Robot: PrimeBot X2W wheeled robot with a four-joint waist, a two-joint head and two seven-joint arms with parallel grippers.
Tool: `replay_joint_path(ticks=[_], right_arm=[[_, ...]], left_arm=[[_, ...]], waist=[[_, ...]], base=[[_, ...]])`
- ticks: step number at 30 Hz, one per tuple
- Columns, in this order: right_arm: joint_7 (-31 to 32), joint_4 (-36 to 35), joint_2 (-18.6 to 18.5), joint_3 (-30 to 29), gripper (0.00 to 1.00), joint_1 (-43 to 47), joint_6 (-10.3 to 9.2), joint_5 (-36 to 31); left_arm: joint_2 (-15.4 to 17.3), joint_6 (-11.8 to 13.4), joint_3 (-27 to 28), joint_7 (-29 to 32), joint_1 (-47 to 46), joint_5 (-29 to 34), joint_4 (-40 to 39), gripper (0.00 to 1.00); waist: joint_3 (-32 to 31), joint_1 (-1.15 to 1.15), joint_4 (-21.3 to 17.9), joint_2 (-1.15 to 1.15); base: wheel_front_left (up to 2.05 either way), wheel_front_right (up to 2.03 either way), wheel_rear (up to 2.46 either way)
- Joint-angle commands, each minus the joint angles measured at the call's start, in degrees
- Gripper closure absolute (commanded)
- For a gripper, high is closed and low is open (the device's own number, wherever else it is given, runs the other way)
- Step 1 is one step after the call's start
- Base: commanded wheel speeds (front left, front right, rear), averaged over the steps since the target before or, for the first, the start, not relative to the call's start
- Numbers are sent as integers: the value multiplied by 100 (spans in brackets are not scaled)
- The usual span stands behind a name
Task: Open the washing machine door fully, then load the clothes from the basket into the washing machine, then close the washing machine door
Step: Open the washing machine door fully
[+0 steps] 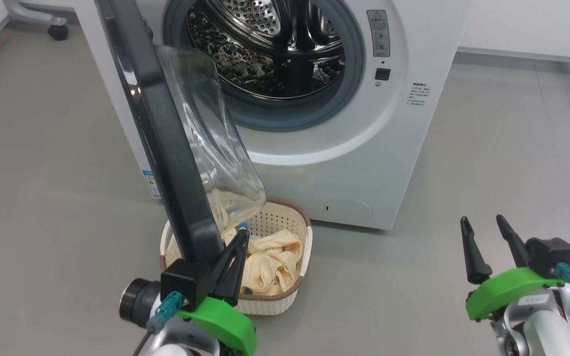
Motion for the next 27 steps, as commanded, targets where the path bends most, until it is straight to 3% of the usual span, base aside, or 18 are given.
replay_joint_path(ticks=[1, 27], right_arm=[[-56, -176, -42, 121, 0, -128, 58, 20], [-56, -178, 30, 113, 0, -101, 58, 32]], left_arm=[[169, 108, 355, 33, -195, -43, -151, 100], [494, 302, 512, 131, 14, -132, -458, 100]], waist=[[1, 0, 47, 0], [-31, 0, 862, 0]], base=[[0, 0, 0], [0, 0, 0]])
